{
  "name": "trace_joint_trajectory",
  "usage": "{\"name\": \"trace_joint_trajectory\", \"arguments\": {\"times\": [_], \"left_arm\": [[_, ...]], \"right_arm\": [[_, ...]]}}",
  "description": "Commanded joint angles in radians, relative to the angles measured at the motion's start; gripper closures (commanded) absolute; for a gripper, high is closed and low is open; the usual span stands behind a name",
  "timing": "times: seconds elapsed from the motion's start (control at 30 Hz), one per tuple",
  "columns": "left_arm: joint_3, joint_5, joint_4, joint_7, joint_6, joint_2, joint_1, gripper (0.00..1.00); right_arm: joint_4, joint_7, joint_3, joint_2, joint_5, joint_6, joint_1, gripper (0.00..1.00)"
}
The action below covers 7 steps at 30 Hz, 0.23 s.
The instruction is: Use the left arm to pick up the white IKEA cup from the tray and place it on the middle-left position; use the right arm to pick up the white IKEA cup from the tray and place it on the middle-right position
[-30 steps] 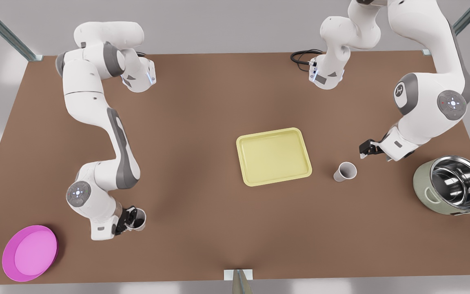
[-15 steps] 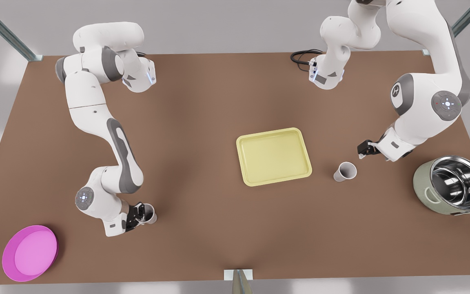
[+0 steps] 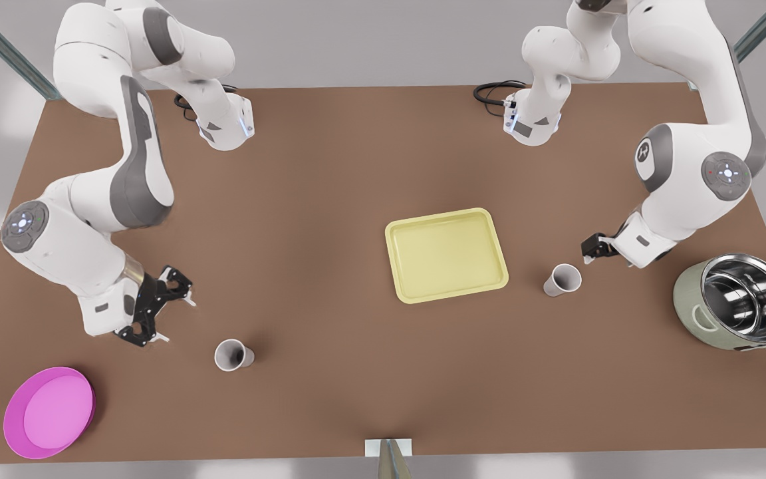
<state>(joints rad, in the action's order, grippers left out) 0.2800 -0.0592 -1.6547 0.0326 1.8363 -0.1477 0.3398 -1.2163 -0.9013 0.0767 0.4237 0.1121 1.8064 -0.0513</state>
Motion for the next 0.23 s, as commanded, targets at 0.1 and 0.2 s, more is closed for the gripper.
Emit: {"name": "trace_joint_trajectory", "arguments": {"times": [0.1, 0.2], "left_arm": [[0.001, 0.004, 0.001, -0.007, 0.003, -0.001, -0.001, 0.0], [0.001, 0.004, 0.001, -0.008, 0.003, -0.001, -0.001, 0.0]], "right_arm": [[-0.023, 1.091, -0.009, -0.036, -0.146, -0.369, 0.036, 0.0], [-0.028, 1.092, -0.006, -0.033, -0.146, -0.369, 0.034, 0.0]]}}
